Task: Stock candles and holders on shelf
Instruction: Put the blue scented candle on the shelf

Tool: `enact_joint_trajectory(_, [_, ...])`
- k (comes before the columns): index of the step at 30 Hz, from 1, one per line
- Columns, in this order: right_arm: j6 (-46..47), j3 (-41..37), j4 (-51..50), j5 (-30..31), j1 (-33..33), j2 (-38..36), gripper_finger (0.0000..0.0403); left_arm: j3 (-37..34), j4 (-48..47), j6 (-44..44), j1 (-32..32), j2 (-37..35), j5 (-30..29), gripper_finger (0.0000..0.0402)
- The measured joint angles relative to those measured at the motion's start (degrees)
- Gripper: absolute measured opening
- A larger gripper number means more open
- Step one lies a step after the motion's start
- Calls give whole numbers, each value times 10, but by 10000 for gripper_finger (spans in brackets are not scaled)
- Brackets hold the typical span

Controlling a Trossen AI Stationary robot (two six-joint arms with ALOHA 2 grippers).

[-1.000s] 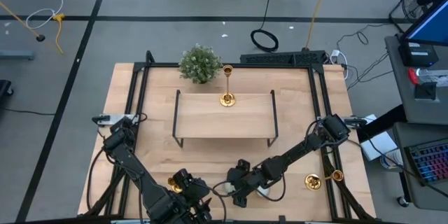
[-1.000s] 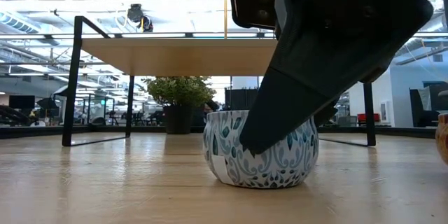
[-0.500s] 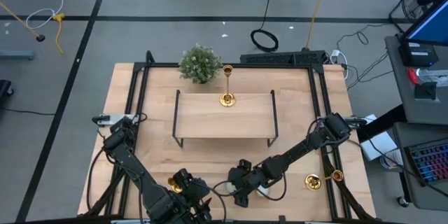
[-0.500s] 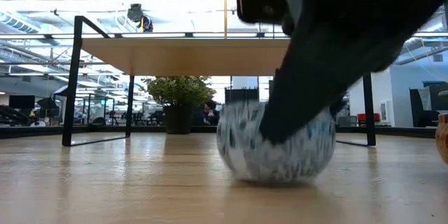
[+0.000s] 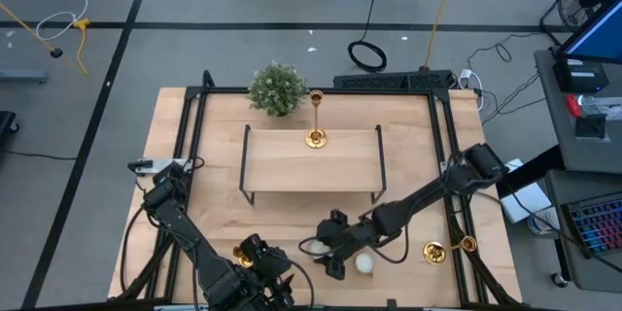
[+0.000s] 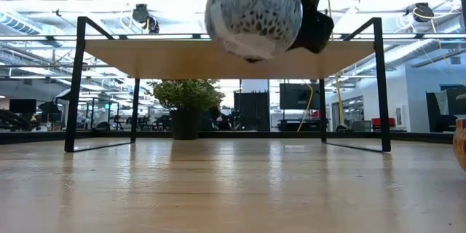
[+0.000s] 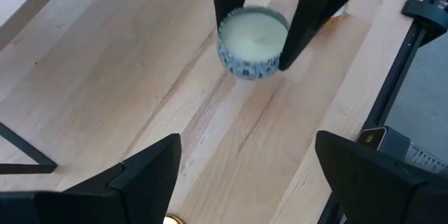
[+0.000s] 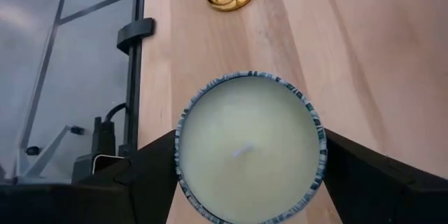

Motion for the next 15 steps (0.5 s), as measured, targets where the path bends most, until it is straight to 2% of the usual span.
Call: enact_joint_trajectory(15, [6, 0, -17, -3, -8, -56, 294, 0, -8, -11, 0, 0, -5, 337])
